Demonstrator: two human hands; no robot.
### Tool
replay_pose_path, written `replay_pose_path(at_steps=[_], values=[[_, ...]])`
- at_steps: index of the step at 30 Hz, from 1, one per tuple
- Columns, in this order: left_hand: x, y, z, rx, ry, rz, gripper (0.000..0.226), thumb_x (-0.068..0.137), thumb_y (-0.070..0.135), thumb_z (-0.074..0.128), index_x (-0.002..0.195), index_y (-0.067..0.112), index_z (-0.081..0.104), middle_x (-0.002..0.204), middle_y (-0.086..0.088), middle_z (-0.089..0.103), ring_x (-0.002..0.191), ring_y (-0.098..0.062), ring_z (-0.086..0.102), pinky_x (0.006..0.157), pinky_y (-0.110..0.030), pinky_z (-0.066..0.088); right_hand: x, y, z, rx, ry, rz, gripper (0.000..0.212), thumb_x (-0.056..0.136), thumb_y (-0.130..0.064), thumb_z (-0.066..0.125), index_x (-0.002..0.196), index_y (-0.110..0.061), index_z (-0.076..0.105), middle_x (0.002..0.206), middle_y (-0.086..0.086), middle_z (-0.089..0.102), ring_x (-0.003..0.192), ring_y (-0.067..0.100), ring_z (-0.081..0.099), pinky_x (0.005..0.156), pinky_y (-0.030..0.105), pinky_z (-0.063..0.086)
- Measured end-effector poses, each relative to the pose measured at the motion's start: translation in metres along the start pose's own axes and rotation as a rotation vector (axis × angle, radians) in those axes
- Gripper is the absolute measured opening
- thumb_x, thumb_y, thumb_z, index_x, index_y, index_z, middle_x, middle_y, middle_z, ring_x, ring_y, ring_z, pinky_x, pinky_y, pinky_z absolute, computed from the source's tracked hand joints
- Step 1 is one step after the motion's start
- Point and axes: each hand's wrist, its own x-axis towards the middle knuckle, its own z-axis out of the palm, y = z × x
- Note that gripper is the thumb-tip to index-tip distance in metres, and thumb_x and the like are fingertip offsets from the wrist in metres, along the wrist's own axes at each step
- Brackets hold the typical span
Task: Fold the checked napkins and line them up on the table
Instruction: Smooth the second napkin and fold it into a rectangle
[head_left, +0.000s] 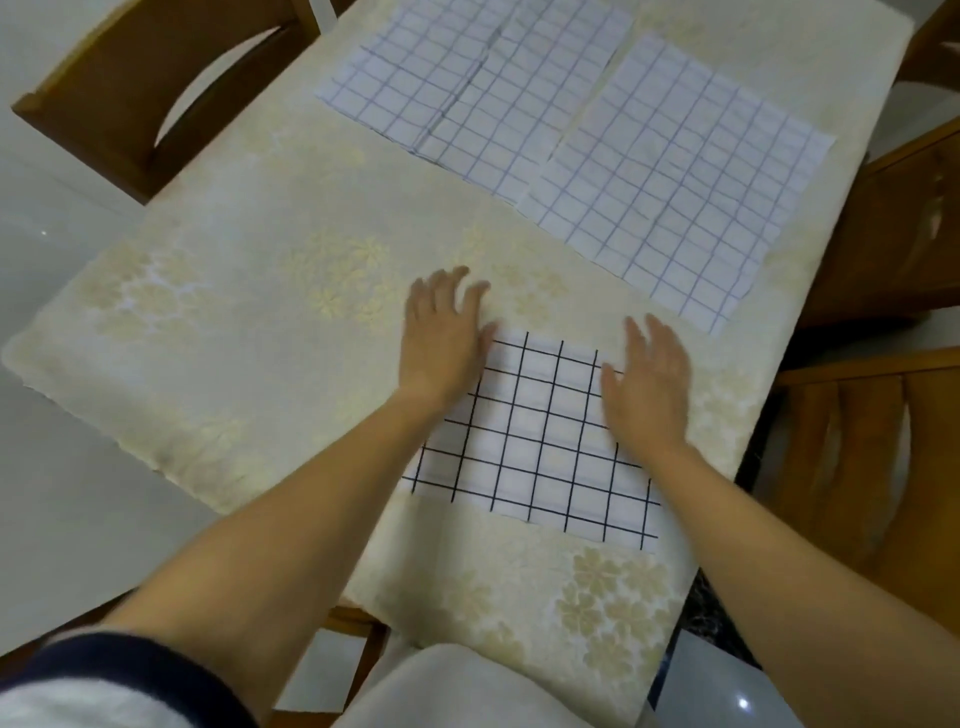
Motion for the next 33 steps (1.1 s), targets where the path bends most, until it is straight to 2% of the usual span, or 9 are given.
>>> replay_pose_path(at_steps=[3, 6, 8, 12, 16, 20, 23, 29, 33], values=[[-0.034, 0.04, 0.026, -0.07, -0.167, 0.134, 0.057, 0.109, 0.04, 0.033, 0.159, 0.013, 0.033, 0.168, -0.012, 0.025, 0.157, -0.037, 0.016, 0.128, -0.055, 0.007, -0.015, -0.042, 0.019, -0.019, -0.106, -0.166, 0.061, 0.107, -0.031, 0.035, 0.161, -0.013, 0.013, 0.169, 0.006, 0.008, 0.156, 0.026, 0.003, 0.127, 0.044, 0.003], [-0.046, 0.048, 0.05, -0.048, -0.332, 0.118, 0.065, 0.107, 0.047, 0.009, 0.165, 0.02, 0.012, 0.173, -0.003, 0.005, 0.159, -0.029, -0.005, 0.128, -0.051, -0.006, -0.018, -0.05, 0.041, -0.071, -0.255, -0.176, 0.06, 0.109, -0.038, 0.02, 0.162, -0.017, 0.0, 0.169, 0.002, -0.008, 0.155, 0.023, -0.011, 0.127, 0.043, -0.002], [-0.044, 0.044, 0.055, -0.006, -0.36, 0.098, 0.066, 0.106, 0.056, 0.006, 0.165, 0.028, -0.001, 0.173, 0.004, -0.009, 0.158, -0.025, -0.015, 0.127, -0.051, -0.011, -0.017, -0.034, 0.046, -0.095, -0.254, -0.185, 0.061, 0.108, -0.046, 0.014, 0.162, -0.022, -0.002, 0.169, 0.0, -0.008, 0.155, 0.024, -0.01, 0.127, 0.044, -0.001], [-0.043, 0.022, 0.048, 0.015, -0.376, 0.011, 0.068, 0.102, 0.066, 0.0, 0.161, 0.037, -0.015, 0.167, 0.007, -0.028, 0.153, -0.027, -0.03, 0.125, -0.051, -0.016, -0.017, 0.029, 0.039, -0.096, -0.216, 0.009, 0.061, 0.105, -0.056, 0.007, 0.161, -0.033, -0.005, 0.169, -0.005, -0.01, 0.155, 0.023, -0.011, 0.126, 0.05, 0.001], [-0.044, -0.01, 0.032, 0.03, -0.337, -0.09, 0.074, 0.098, 0.065, -0.006, 0.162, 0.03, -0.016, 0.169, -0.002, -0.026, 0.154, -0.031, -0.028, 0.126, -0.052, -0.014, -0.013, 0.063, 0.029, -0.13, -0.223, 0.114, 0.071, 0.099, -0.067, -0.005, 0.159, -0.031, -0.015, 0.168, 0.0, -0.018, 0.154, 0.025, -0.016, 0.125, 0.052, -0.002], [-0.043, 0.023, 0.026, -0.006, -0.179, 0.054, 0.065, 0.109, 0.046, 0.016, 0.165, 0.018, 0.001, 0.173, -0.007, -0.007, 0.159, -0.031, -0.01, 0.128, -0.052, -0.004, -0.026, 0.005, 0.029, -0.1, -0.116, -0.067, 0.064, 0.106, -0.049, 0.008, 0.162, -0.019, -0.003, 0.169, 0.005, -0.007, 0.156, 0.026, -0.009, 0.126, 0.048, 0.001], [-0.055, 0.049, 0.046, -0.052, -0.229, 0.082, 0.062, 0.109, 0.044, 0.021, 0.166, 0.021, 0.01, 0.173, -0.002, 0.0, 0.159, -0.029, -0.003, 0.128, -0.052, -0.001, -0.05, -0.036, 0.049, -0.013, -0.156, -0.058, 0.063, 0.106, -0.045, 0.007, 0.162, -0.016, 0.002, 0.169, 0.004, -0.004, 0.156, 0.024, -0.008, 0.127, 0.048, 0.006], [-0.065, 0.043, 0.053, -0.002, -0.342, 0.075, 0.067, 0.105, 0.056, 0.007, 0.164, 0.03, -0.011, 0.17, 0.004, -0.023, 0.156, -0.023, -0.025, 0.126, -0.052, -0.012, -0.074, 0.016, 0.051, -0.099, -0.174, -0.036, 0.066, 0.105, -0.056, 0.011, 0.162, -0.026, -0.003, 0.17, -0.003, -0.006, 0.156, 0.02, -0.009, 0.126, 0.048, 0.004], [-0.064, 0.042, 0.05, -0.016, -0.375, 0.078, 0.069, 0.104, 0.059, 0.007, 0.162, 0.029, -0.017, 0.168, 0.002, -0.029, 0.154, -0.026, -0.028, 0.125, -0.055, -0.015, -0.075, 0.039, 0.041, -0.104, -0.209, 0.074, 0.072, 0.101, -0.062, 0.0, 0.161, -0.023, -0.008, 0.168, -0.001, -0.015, 0.155, 0.021, -0.015, 0.125, 0.051, 0.004]])
